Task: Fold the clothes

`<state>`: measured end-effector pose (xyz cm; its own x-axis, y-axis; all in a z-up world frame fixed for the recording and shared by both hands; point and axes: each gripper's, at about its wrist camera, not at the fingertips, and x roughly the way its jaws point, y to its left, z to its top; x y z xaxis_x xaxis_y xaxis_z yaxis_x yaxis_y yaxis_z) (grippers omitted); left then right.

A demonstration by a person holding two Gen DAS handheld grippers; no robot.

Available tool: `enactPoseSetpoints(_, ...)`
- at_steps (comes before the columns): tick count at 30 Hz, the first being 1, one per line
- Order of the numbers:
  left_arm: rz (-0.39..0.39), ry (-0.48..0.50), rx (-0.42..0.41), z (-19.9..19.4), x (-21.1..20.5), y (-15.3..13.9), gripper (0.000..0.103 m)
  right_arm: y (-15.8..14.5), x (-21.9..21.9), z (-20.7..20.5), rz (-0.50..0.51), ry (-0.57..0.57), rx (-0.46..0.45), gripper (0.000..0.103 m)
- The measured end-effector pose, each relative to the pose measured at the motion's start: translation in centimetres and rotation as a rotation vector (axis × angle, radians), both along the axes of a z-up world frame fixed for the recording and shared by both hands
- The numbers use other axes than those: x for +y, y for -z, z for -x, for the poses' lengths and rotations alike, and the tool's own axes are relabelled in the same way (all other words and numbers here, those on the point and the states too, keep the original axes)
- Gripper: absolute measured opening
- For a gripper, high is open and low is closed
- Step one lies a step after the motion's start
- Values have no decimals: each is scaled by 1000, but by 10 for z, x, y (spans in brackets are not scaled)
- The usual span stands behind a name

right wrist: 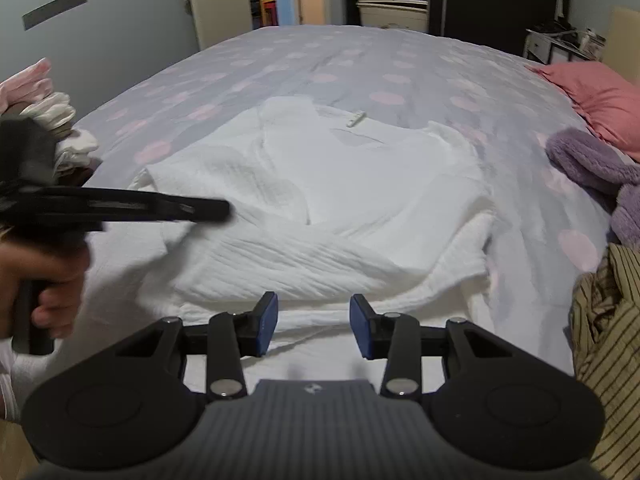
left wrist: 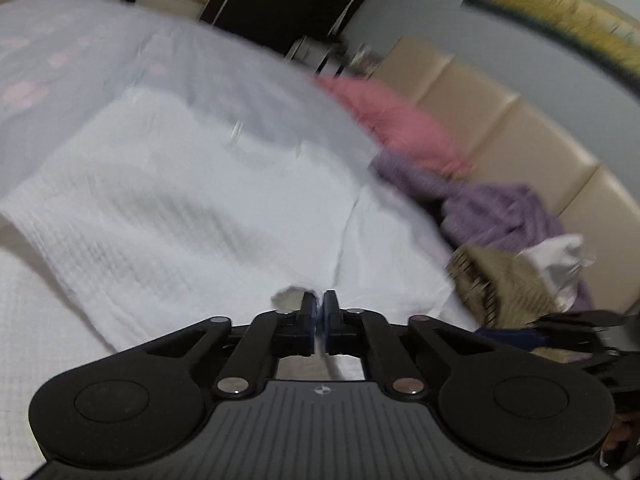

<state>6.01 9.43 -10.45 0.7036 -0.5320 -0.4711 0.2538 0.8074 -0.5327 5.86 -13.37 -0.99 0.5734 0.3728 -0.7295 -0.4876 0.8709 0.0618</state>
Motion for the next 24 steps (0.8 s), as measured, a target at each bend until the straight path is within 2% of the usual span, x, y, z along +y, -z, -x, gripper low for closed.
enactPoseSetpoints(3, 45, -147, -131, 32, 17, -8, 1, 2, -3, -2, 0, 36, 7, 43)
enactPoseSetpoints(6, 47, -248, -107, 50, 27, -3, 1, 5, -4, -6, 13, 70, 27, 43)
enactPoseSetpoints(9, -38, -236, -15, 45, 19, 11, 1, 8, -4, -9, 44, 99, 43, 43)
enactPoseSetpoints(12, -17, -296, -1, 43, 27, 11, 1, 9, -4, -11, 57, 120, 42, 44)
enactPoseSetpoints(15, -37, -292, 41, 33, 34, 7, 1, 9, -8, -16, 66, 156, 29, 44)
enactPoseSetpoints(20, -46, -308, 49, 40, 34, 11, 4, 13, -24, -31, 15, 285, 9, 41)
enactPoseSetpoints(22, -67, -320, 41, 47, 32, 14, 4, 12, -27, -36, -19, 297, -41, 41)
enactPoseSetpoints(24, -108, -340, -53, 59, 26, 2, 4, 12, -23, -40, -19, 258, -96, 41)
